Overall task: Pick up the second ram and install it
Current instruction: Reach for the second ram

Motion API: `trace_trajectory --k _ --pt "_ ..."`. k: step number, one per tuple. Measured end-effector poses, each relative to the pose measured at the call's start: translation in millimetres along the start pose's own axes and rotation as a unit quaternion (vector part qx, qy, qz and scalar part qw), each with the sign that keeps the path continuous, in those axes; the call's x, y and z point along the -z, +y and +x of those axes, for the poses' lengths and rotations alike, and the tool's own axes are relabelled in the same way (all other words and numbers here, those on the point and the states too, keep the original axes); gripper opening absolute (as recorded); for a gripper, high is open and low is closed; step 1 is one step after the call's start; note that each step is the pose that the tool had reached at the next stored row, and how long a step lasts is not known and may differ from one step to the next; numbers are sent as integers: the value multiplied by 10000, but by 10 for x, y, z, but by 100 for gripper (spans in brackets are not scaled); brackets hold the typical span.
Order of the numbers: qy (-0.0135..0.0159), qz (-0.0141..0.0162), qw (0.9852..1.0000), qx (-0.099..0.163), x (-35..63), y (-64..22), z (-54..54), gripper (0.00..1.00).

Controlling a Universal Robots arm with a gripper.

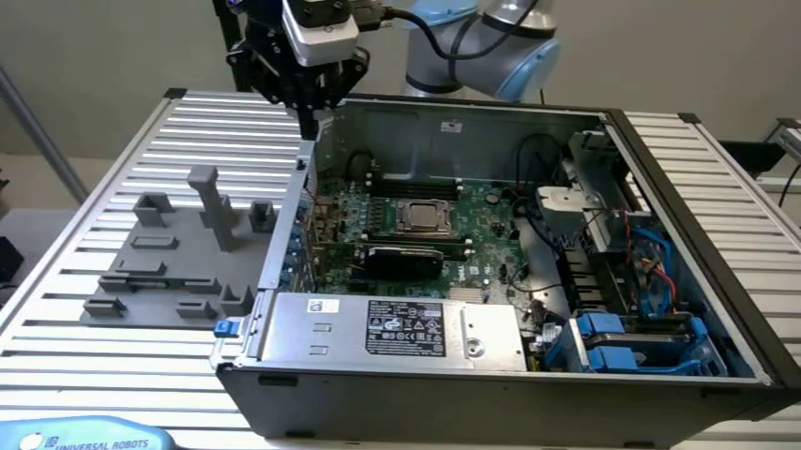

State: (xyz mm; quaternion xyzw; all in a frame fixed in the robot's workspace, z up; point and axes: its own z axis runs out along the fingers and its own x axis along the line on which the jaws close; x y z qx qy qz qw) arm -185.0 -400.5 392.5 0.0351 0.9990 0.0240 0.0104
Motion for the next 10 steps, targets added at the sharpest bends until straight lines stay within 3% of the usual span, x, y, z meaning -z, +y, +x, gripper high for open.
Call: trace_trajectory --k 10 --pt "0 0 10000 -1 -1 -52 452 11"
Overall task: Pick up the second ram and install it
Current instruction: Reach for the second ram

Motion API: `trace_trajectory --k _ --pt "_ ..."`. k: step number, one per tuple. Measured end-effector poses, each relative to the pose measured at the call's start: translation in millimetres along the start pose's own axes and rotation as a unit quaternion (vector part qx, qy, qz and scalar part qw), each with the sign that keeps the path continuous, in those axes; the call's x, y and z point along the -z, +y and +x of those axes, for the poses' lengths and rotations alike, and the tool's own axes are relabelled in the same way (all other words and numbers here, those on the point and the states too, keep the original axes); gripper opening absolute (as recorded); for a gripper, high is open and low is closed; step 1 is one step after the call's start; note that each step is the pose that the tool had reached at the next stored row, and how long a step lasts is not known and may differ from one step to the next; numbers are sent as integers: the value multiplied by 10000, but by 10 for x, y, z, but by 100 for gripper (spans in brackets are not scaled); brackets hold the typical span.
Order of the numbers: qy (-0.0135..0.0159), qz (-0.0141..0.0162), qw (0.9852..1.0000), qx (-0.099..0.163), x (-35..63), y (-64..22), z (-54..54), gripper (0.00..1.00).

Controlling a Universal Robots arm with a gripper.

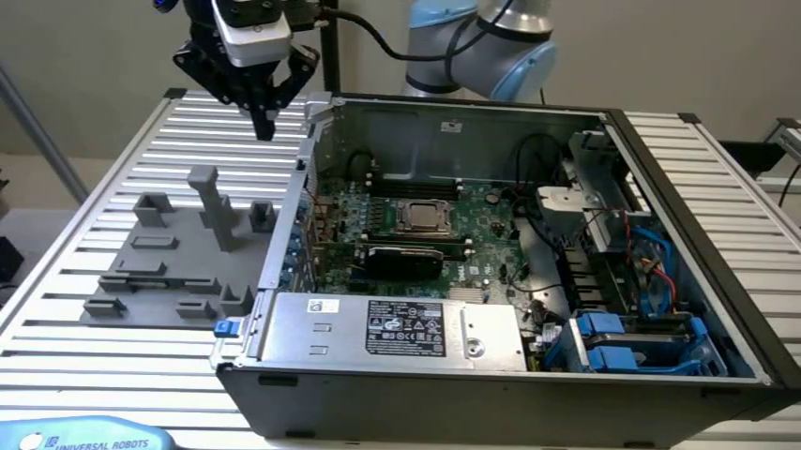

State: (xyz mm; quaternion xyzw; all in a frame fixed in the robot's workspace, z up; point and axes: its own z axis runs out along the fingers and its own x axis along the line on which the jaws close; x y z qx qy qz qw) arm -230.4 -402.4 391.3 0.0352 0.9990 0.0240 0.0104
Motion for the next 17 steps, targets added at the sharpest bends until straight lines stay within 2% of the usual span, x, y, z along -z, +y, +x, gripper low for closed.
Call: trace_trajectory --k 17 --pt "0 0 10000 0 -19 -144 765 11"
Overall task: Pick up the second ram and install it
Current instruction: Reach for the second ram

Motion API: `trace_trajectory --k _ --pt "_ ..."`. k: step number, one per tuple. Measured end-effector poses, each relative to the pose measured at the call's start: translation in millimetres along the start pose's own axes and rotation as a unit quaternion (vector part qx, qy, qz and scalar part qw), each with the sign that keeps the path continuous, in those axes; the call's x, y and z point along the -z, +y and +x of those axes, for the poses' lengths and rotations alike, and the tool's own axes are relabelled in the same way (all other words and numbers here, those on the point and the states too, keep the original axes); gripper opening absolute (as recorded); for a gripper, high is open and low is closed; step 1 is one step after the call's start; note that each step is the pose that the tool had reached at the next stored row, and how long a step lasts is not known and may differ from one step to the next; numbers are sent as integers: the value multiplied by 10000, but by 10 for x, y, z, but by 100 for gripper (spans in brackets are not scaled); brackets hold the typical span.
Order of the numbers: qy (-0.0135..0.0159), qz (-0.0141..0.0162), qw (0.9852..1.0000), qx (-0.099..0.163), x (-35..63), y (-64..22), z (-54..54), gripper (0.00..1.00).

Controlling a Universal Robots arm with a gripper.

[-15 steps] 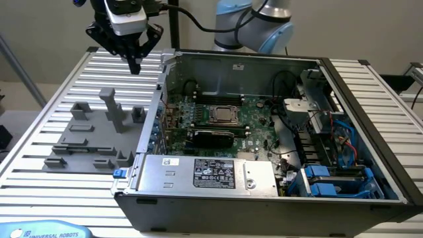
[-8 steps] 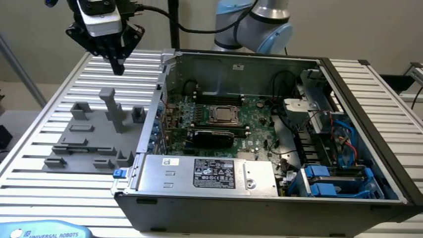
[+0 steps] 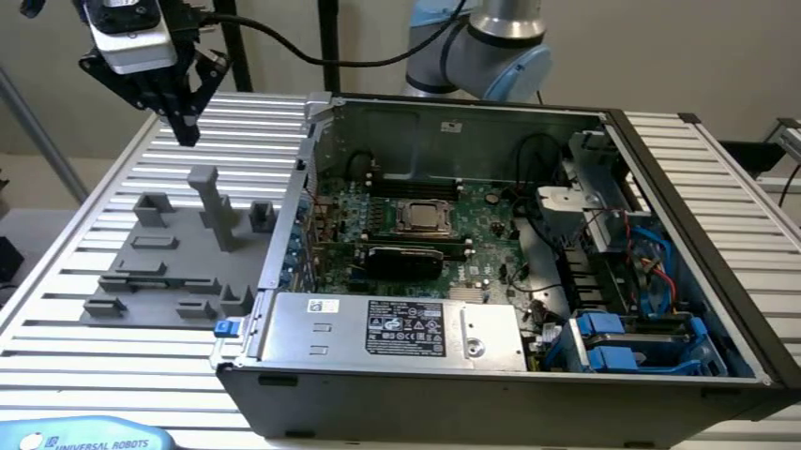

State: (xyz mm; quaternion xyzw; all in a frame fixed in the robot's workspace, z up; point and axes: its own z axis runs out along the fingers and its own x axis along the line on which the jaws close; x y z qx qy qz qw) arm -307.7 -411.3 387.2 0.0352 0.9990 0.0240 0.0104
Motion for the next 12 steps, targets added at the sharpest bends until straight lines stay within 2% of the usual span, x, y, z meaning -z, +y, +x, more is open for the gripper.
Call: trace_trajectory --k 6,12 --pt "0 0 10000 0 -11 -90 266 11" --pt "2 0 10000 0 -26 -190 472 11"
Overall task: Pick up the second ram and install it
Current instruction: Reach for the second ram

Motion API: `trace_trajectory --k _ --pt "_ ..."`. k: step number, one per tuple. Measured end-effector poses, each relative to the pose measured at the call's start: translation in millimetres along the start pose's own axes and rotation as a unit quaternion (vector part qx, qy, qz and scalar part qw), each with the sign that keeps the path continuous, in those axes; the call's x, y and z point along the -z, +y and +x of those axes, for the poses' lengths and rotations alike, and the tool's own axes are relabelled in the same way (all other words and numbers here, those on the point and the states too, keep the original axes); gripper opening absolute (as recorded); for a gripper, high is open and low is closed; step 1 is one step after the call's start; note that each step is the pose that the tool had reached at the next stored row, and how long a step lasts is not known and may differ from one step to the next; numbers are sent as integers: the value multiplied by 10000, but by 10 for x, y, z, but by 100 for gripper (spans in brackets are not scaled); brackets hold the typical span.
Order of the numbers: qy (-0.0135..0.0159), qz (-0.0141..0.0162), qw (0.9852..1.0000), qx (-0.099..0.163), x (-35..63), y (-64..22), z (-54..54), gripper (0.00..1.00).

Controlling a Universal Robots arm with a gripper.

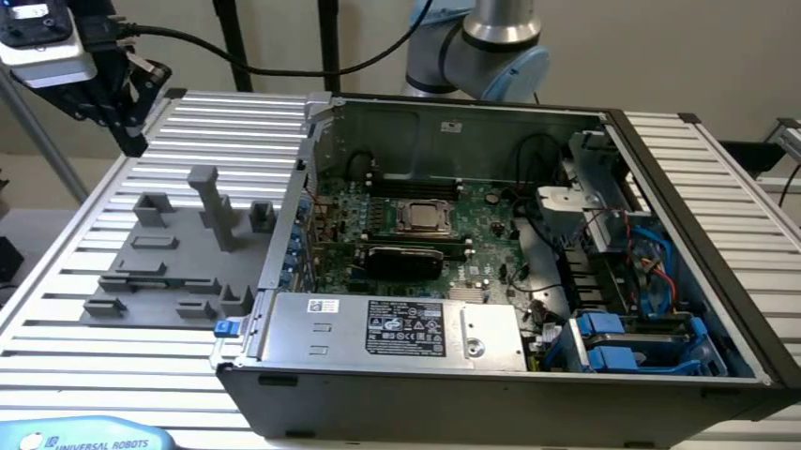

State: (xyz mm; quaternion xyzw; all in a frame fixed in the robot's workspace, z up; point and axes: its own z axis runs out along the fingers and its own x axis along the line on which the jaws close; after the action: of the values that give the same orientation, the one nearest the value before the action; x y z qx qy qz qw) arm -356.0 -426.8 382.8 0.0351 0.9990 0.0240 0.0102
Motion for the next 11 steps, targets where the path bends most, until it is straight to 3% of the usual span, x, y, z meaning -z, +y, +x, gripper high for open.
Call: trace_trajectory --k 11 --pt "48 4 10000 -1 -54 -171 189 11"
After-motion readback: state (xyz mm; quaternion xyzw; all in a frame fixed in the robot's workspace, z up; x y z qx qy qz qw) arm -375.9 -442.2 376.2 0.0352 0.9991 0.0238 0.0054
